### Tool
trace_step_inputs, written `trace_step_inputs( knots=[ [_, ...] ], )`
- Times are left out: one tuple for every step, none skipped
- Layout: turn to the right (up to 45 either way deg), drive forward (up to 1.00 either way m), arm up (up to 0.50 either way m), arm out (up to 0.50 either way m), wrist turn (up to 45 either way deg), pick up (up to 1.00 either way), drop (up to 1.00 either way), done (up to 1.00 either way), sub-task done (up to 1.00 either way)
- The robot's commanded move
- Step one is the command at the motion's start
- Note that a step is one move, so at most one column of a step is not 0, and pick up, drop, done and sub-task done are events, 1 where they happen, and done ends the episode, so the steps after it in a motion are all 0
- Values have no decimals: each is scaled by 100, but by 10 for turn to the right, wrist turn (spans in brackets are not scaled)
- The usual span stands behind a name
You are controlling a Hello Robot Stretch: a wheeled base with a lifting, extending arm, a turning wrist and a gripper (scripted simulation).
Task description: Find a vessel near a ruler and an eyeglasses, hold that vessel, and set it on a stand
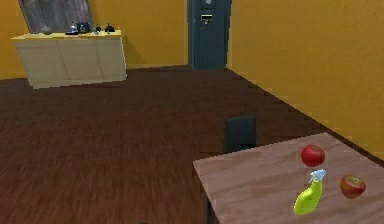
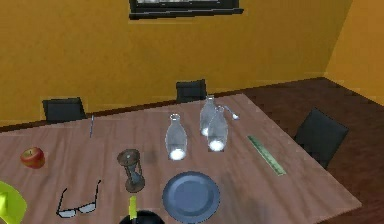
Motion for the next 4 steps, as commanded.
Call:
trace_step_inputs(
  knots=[
    [0, 0, 50, 0, 0, 0, 0, 0, 0],
    [0, 0, 24, 0, 0, 0, 0, 0, 0],
    [0, 0, 0, 44, 0, 0, 0, 0, 0],
    [0, 0, 0, 0, 450, 0, 0, 0, 0]
  ],
)
